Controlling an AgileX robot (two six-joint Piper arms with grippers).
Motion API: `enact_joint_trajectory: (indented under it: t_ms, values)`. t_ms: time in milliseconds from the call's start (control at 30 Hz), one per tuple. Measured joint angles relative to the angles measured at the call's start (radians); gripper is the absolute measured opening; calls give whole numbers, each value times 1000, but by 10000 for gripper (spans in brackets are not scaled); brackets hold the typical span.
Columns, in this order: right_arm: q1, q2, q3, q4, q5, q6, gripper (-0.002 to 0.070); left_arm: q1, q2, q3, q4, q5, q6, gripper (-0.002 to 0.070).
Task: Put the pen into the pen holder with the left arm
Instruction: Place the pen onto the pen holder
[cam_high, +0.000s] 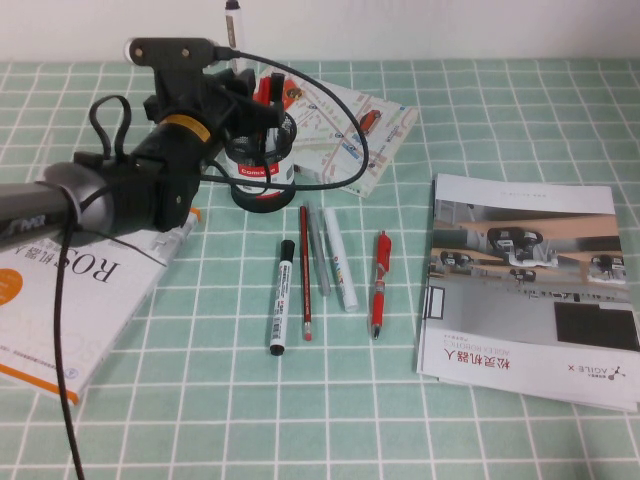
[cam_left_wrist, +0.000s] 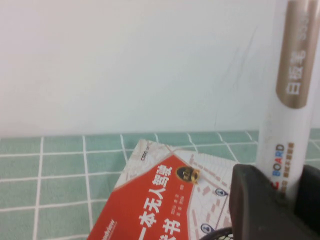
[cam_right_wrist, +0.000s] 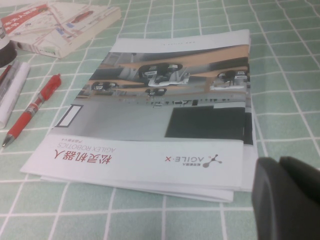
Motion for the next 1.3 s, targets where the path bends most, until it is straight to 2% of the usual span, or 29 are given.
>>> enact_joint_trajectory:
  t_ms: [500, 933, 1033, 1300]
  values:
    - [0, 0, 0, 0, 0, 0, -20, 7, 58, -9, 4, 10, -10, 115]
    - [0, 0, 0, 0, 0, 0, -20, 7, 58, -9, 100, 48, -10, 120]
    - [0, 0, 0, 0, 0, 0, -20, 7, 58, -9, 102, 60, -10, 148]
    - [0, 0, 0, 0, 0, 0, -20, 7, 41, -9, 105, 71, -10, 302]
